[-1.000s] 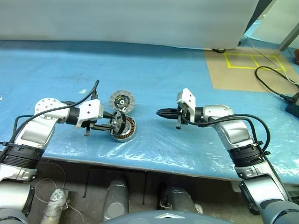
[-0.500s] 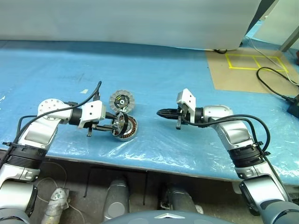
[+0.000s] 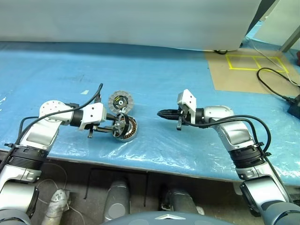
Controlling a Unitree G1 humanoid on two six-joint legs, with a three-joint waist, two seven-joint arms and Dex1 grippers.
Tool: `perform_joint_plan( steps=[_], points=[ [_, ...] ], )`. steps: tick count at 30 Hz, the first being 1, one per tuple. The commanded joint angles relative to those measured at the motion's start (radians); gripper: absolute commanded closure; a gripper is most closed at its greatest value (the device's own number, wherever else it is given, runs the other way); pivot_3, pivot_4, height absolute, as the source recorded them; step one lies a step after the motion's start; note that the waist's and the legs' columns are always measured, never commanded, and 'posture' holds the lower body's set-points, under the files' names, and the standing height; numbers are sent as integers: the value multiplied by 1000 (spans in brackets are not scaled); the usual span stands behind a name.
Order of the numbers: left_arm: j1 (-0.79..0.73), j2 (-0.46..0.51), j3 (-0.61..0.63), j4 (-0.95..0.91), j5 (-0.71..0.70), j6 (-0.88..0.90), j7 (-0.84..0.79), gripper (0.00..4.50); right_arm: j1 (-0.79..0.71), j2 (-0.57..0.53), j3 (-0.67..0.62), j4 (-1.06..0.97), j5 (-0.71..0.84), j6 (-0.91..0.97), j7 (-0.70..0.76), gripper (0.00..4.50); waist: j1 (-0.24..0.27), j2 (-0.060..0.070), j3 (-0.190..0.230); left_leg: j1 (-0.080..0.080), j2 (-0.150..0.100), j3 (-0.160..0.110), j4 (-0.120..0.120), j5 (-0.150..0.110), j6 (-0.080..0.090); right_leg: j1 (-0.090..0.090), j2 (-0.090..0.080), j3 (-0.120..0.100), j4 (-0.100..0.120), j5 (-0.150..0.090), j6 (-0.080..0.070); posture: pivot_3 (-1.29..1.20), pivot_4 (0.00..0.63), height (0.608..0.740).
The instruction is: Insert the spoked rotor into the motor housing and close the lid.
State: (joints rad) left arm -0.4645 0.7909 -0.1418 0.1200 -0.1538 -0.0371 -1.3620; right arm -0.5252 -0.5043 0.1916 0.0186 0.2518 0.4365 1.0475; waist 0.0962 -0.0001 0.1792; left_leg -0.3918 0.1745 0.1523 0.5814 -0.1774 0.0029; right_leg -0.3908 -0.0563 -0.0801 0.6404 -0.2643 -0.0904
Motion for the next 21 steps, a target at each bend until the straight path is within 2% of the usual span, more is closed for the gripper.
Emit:
perform_joint_plan(
  steps=[1,6,21],
  points=[
    [6,15,-22,21,32,-7,-1,3175,-9,1,2,-35,3,-7,-3,4500,0,0,0,1,0,0,0,-1,-1,1,0,0,0,0,0,0,150,740],
    [-2,30,-25,41,50,-19,-2,3175,-7,0,3,-22,0,-20,-1,4500,0,0,0,6,0,1,-1,-1,-2,5,0,1,-1,0,0,0,150,740],
    [-13,25,-26,66,80,-43,26,3175,-10,9,9,-34,2,-6,-5,4500,-3,0,0,5,0,1,-3,-1,-2,4,0,1,-1,0,0,0,150,740]
  ],
)
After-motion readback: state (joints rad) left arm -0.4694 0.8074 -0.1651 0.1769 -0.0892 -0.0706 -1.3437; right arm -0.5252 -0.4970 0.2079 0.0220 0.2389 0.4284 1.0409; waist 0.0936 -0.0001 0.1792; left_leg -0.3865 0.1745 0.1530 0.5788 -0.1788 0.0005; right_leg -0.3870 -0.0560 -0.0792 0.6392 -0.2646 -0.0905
